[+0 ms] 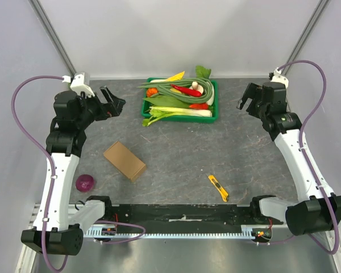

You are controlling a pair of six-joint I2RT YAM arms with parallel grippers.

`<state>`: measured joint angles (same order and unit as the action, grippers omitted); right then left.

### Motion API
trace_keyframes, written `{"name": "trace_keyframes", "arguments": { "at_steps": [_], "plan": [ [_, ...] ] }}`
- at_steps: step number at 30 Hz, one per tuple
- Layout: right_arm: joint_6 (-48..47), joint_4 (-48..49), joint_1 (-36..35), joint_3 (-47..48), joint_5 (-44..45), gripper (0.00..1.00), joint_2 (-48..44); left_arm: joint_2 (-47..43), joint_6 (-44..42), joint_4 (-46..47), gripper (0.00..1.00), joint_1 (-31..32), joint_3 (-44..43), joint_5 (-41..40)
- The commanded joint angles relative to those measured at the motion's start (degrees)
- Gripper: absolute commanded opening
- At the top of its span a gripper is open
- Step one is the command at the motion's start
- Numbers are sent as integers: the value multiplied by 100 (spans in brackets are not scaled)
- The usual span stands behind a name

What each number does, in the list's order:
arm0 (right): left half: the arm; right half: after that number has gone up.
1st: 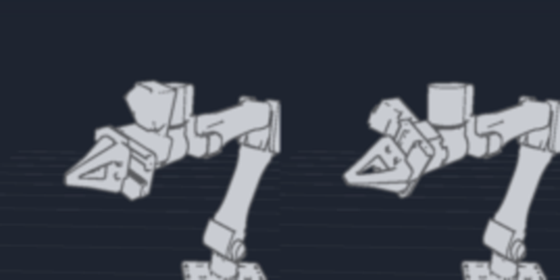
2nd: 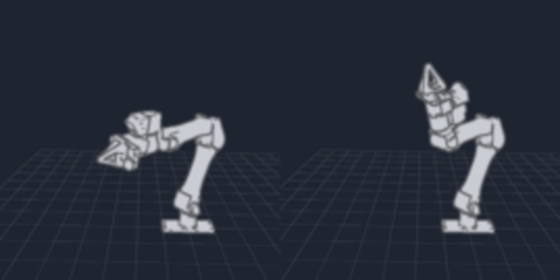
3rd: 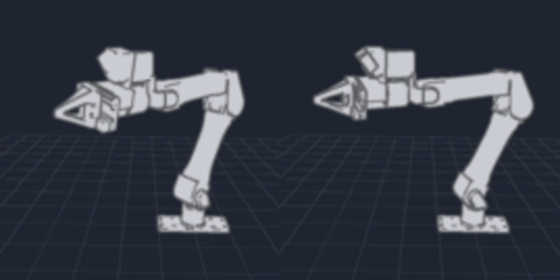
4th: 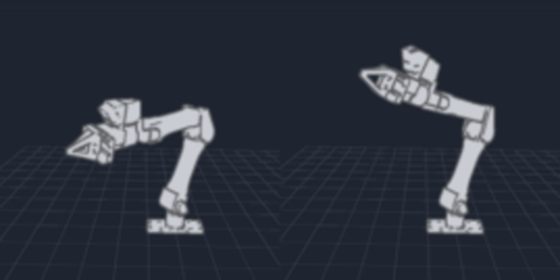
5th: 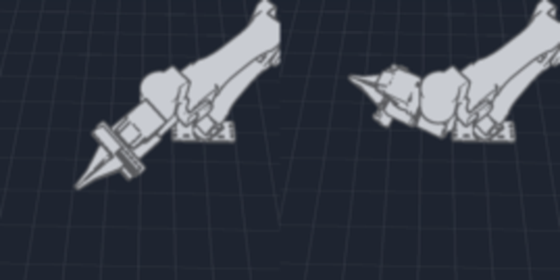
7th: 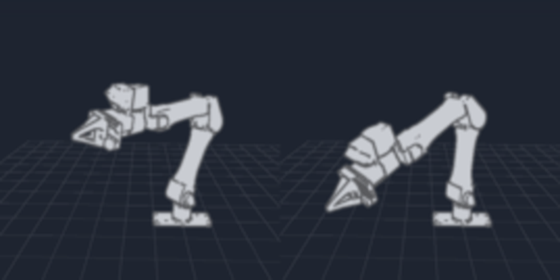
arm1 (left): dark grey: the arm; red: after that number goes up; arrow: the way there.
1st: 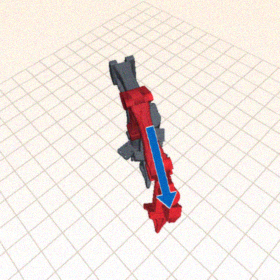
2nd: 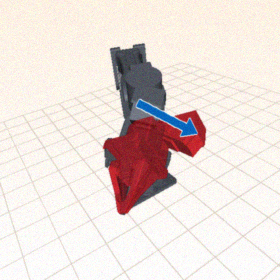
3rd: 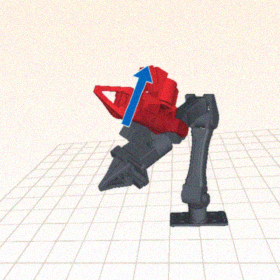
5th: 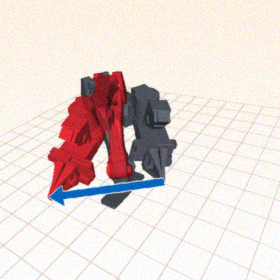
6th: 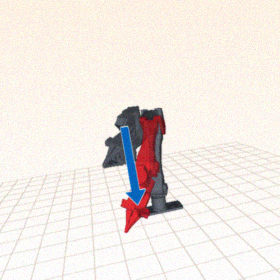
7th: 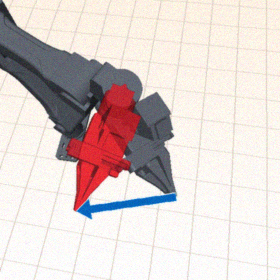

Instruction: Unpack the express box

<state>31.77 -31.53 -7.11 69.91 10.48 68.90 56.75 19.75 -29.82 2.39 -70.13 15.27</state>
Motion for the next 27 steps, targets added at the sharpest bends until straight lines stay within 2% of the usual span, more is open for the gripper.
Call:
{"name": "trace_keyframes", "arguments": {
  "at_steps": [1, 3, 6, 10, 11, 14, 17, 21, 22, 23, 27],
  "plan": [
    [217, -12, 17, 357, 324, 98, -114, 20, 283, 21, 100, 7, -133, -49],
    [31, 120, 17, 339, 279, 98, -219, 46, 511, -32, 99, 7, -107, -331],
    [-92, 427, 8, 42, 51, 98, -456, 134, 609, -50, 100, 7, -80, -78],
    [-223, 516, 8, -48, -352, 98, -562, 257, 312, 160, 100, 7, 60, 1001],
    [-311, 516, 17, -21, -728, 98, -475, 275, 154, 222, 100, 7, 139, 1422],
    [-514, 621, 0, -3, -1633, 98, -378, 406, 318, 249, 100, -54, 429, 1182],
    [-557, 753, -254, -82, -1760, 98, -412, 556, 547, 83, 100, -203, 614, 997],
    [-953, 990, -1264, -205, -1515, 98, -483, 565, 811, -163, 99, -222, 965, 365],
    [-1032, 1034, -1788, -206, -1418, 98, -474, 539, 837, -251, 99, -222, 1018, 163],
    [-1137, 1078, -2046, -197, -1313, 98, -387, 504, 899, -313, 99, -222, 1088, -248],
    [-1462, 1105, -3373, -57, -514, 98, 96, 285, 978, -612, 99, -222, 1317, -919]
  ]
}}
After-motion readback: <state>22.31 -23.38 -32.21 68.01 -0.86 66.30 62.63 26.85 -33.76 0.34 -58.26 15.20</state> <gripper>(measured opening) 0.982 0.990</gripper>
